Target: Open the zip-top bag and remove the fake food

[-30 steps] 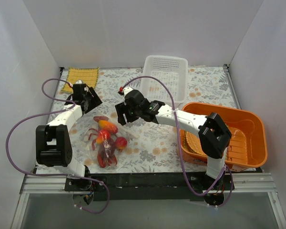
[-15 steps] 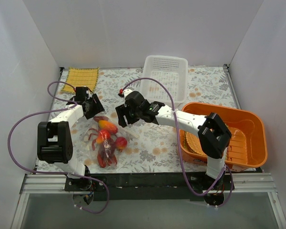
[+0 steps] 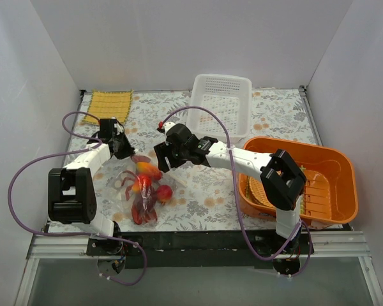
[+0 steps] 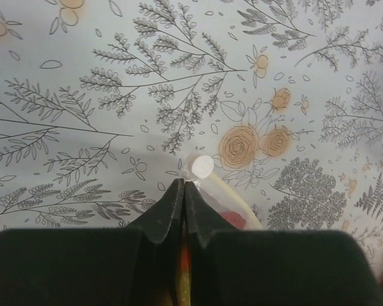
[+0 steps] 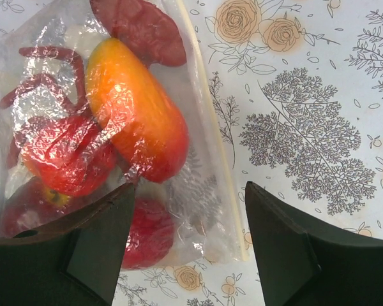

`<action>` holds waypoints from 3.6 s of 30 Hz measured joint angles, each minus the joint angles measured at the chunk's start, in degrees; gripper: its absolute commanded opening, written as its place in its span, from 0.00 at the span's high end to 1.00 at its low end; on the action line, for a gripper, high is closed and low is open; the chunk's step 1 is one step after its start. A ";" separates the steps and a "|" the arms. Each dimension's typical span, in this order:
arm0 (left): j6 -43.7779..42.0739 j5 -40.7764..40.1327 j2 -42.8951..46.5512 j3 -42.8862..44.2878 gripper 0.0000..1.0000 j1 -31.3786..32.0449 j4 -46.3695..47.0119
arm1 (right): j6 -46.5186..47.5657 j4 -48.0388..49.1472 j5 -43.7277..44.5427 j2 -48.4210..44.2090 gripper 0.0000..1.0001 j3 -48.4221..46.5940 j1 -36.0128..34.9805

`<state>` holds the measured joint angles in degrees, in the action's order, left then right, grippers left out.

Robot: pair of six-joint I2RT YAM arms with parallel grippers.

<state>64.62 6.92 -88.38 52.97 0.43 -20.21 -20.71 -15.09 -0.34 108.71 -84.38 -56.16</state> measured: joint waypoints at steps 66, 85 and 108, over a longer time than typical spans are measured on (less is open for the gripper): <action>6.75 48.54 27.71 -17.68 1.00 0.00 45.09 | 4.63 14.88 -28.39 -8.79 0.57 -4.35 10.03; 6.32 47.08 27.74 -17.68 1.00 0.00 44.13 | 4.17 15.61 -28.76 -6.69 0.86 -4.20 11.10; 6.43 46.21 27.74 -17.68 1.00 0.00 43.60 | 1.44 18.80 -32.35 -5.95 0.52 -2.84 13.22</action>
<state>71.05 53.12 -60.64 35.29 0.43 23.40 -19.27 3.70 -32.69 102.76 -87.22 -42.94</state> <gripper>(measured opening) 0.009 0.473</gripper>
